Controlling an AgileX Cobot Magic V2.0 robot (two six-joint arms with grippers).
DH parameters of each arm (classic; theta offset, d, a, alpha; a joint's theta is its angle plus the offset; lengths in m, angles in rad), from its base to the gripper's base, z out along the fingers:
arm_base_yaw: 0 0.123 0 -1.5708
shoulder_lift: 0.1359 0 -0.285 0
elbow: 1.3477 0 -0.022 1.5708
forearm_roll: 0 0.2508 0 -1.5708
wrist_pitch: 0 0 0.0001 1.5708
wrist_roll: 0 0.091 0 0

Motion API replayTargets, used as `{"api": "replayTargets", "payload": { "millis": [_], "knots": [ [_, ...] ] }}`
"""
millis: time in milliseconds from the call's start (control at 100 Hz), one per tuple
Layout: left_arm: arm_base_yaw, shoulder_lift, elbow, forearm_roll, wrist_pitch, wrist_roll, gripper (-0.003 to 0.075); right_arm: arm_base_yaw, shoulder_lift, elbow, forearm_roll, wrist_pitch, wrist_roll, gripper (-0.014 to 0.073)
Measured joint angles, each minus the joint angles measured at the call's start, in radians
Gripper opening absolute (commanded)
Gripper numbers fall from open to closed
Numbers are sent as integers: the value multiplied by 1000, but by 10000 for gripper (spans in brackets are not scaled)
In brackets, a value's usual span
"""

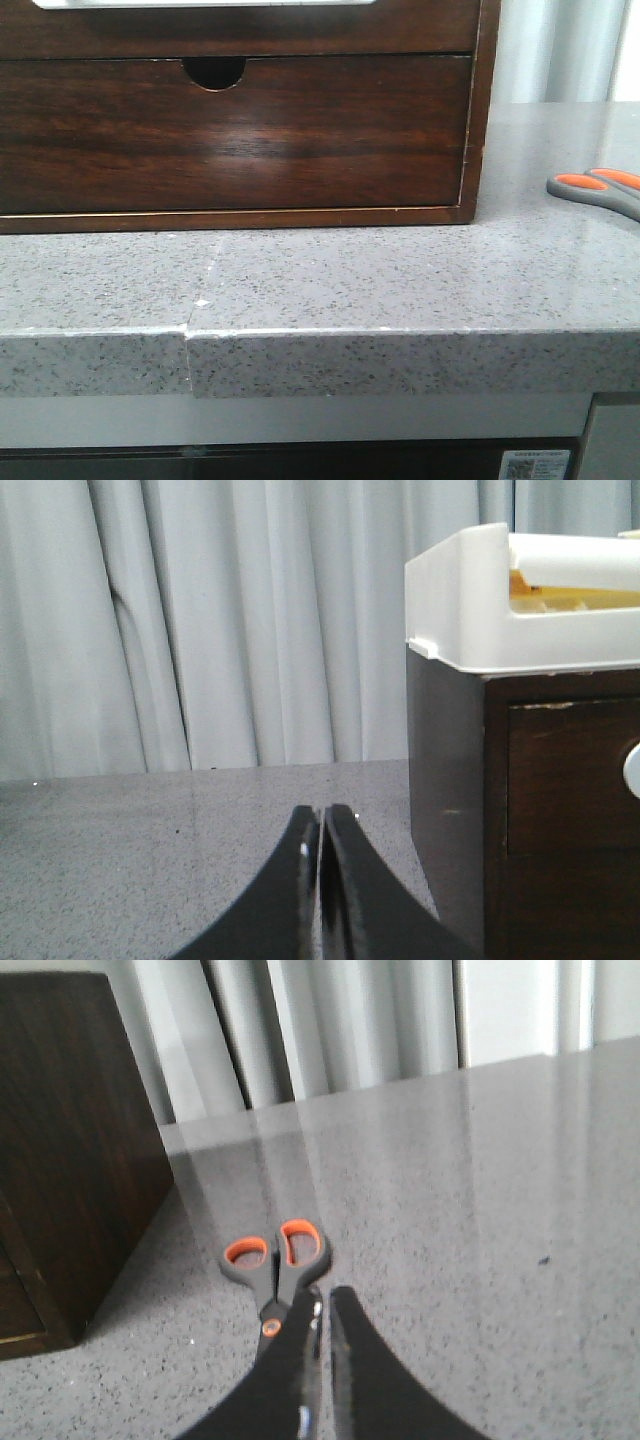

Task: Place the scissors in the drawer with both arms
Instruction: 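Reach the left gripper to the drawer's finger hole and grip the front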

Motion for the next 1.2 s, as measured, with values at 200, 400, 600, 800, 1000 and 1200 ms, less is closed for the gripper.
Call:
{"api": "replayTargets", "payload": {
  "millis": [200,400,600,800,1000,1200],
  "knots": [
    [0,9,0,-8,-25,0,-22,0,58,-78,-30,92,0,-43],
    [0,9,0,-12,-26,0,-22,0,242,-160,-31,113,0,-43],
    [0,18,0,-58,14,0,-6,0,364,-192,-31,93,0,-43],
    [0,45,0,-79,14,0,273,0,381,-193,-31,87,0,-43],
    [0,48,0,-78,-122,0,312,0,381,-193,-31,87,-2,-43],
    [-44,79,-5,116,-183,0,312,0,381,-193,-31,89,-2,-43]
  ]
}}
